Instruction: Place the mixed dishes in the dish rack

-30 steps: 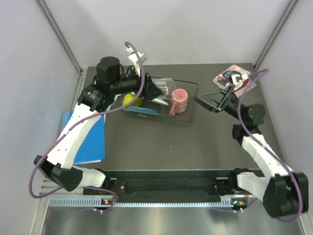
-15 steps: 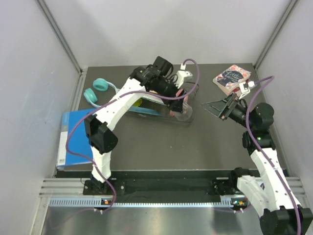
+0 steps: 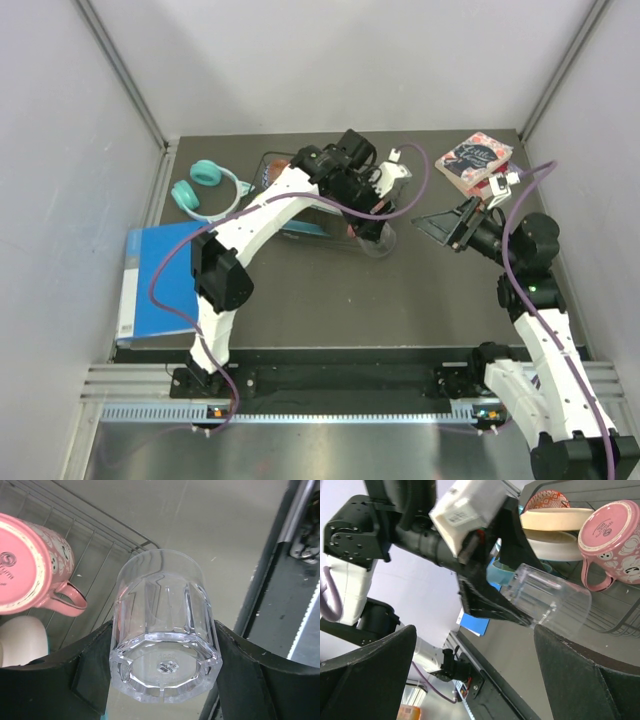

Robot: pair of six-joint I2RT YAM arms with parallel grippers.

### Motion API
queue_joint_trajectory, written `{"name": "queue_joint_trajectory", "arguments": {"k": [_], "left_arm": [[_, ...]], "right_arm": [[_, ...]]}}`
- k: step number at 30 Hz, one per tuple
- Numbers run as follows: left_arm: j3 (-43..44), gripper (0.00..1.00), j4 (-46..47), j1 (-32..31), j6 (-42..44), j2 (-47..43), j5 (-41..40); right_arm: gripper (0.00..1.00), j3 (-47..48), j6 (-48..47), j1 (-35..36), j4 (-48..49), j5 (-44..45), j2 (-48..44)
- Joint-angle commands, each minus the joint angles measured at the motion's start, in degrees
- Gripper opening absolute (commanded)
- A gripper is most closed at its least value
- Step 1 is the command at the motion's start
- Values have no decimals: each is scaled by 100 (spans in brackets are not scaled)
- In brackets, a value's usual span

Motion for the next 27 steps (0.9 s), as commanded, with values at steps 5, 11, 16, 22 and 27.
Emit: {"name": "queue_joint_trajectory", "arguments": {"k": [5,11,16,22,27], "left_arm": [[626,0,21,-6,416,635,-340],[874,0,-6,-15,521,829,-402],[970,0,214,11,556,855,-647],[953,0,100,55,662,1013,-823],[699,0,336,55,662,1023,-885]], "right_arm": [[100,86,-120,-41,37,74,-192],[100,-160,-24,-32,99,13,-254],[99,-195,-32,-32,116,4,-236],[100,-231,3,-32,107,4,-263],[100,-231,20,-23,116,4,-263]]}}
